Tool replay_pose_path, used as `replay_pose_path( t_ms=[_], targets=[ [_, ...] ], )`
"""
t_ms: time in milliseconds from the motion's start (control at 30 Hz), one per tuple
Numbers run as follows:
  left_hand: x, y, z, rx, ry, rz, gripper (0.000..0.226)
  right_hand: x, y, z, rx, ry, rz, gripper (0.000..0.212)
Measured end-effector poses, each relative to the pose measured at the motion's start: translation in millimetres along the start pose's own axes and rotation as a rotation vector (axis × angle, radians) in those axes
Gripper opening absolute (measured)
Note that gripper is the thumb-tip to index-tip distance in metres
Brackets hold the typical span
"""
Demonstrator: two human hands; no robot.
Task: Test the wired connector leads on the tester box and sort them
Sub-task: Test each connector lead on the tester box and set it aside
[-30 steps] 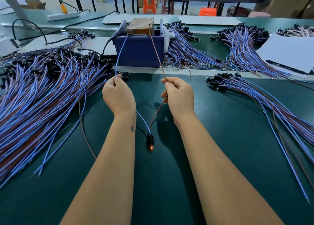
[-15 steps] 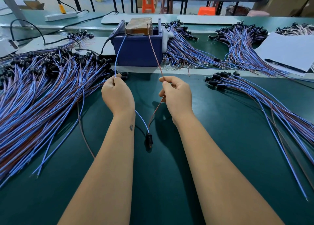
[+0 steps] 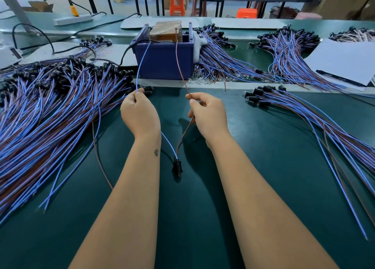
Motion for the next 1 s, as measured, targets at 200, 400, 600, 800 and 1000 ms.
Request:
replay_pose_path(
  t_ms=[200, 400, 600, 800, 1000],
  targets=[
    [0.4, 1.1, 1.2, -0.004, 0.001, 0.003, 0.034, -0.4, 1.2, -0.3, 0.002, 0.005, 0.003, 0.021],
    [1.3, 0.9, 1.9, -0.002, 0.007, 0.004, 0.035, 0.0, 2.6, -0.7, 0.009, 0.019, 0.011, 0.022],
    [1.0, 1.4, 2.3, -0.002, 0.016, 0.007, 0.037, 0.3, 3.3, -0.6, 0.016, 0.025, 0.011, 0.022],
    [0.8, 1.1, 2.7, -0.006, 0.007, -0.001, 0.036, 0.7, 4.2, -0.5, 0.019, 0.034, 0.012, 0.022],
    [-1.4, 5.4, -14.7, 0.149, -0.007, -0.022, 0.027, 5.2, 6.3, 0.1, -0.001, -0.002, 0.024, 0.02]
  ],
)
Point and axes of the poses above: each hand's wrist, its own y-axis away from the middle knuckle, its own z-axis out of the back of the hand, x = y × z, the point moved 9 cm from there along -y, towards the middle knuckle, and after that the axes turned 9 degrees about -y, right-handed, at the moved point
